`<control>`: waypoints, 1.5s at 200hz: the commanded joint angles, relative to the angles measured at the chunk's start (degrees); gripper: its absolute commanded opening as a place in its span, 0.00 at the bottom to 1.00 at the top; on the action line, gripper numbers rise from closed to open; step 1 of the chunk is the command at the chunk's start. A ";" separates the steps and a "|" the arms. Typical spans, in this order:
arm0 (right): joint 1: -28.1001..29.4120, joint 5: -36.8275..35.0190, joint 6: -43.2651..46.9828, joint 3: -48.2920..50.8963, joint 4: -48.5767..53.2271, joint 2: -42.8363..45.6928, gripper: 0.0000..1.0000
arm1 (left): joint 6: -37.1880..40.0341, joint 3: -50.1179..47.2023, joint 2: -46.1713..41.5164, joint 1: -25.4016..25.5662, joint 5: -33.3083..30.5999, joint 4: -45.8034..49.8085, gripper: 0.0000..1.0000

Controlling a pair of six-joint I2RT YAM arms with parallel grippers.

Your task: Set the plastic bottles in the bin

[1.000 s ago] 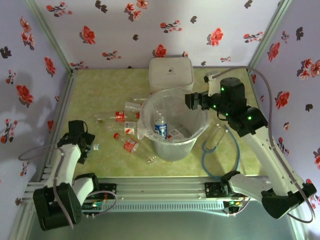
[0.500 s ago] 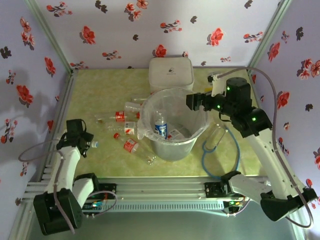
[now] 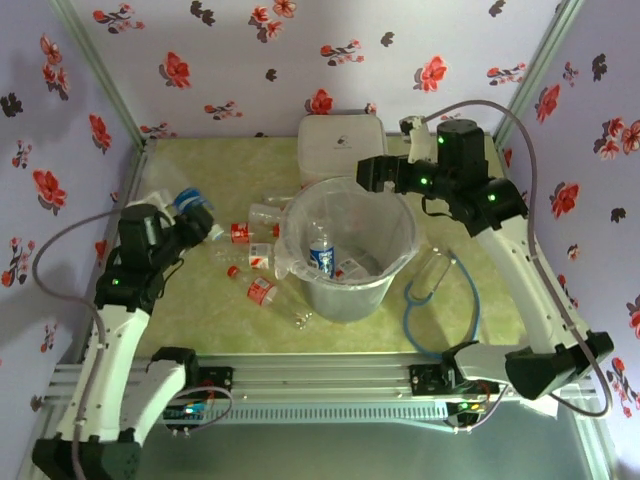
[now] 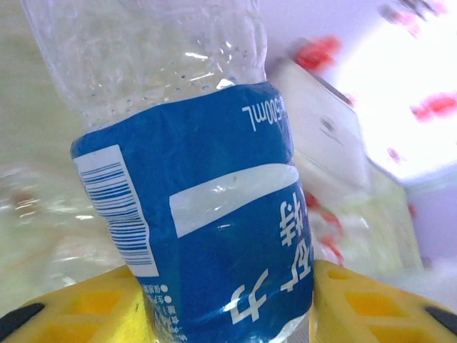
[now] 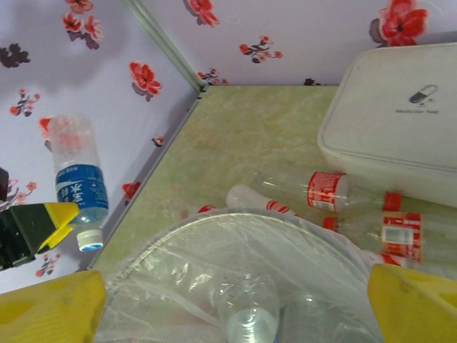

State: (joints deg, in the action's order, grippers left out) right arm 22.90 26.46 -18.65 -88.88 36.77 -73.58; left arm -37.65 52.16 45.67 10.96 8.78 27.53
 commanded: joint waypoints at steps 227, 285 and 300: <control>12.38 18.57 -3.32 -29.93 0.32 -27.84 0.97 | 33.30 12.88 11.63 27.45 7.66 -4.85 0.26; 12.32 13.75 -0.08 -31.10 1.84 -27.62 0.66 | 33.44 13.49 11.24 27.45 7.10 -3.97 0.28; 12.34 12.72 0.40 -31.26 0.62 -26.88 0.63 | 32.88 13.41 10.68 27.45 5.97 -4.06 0.39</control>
State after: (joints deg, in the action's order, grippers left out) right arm 35.03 41.98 -19.97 -118.17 39.31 -101.36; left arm -5.41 63.92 57.06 37.89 14.35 23.64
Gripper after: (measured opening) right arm 0.647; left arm 0.426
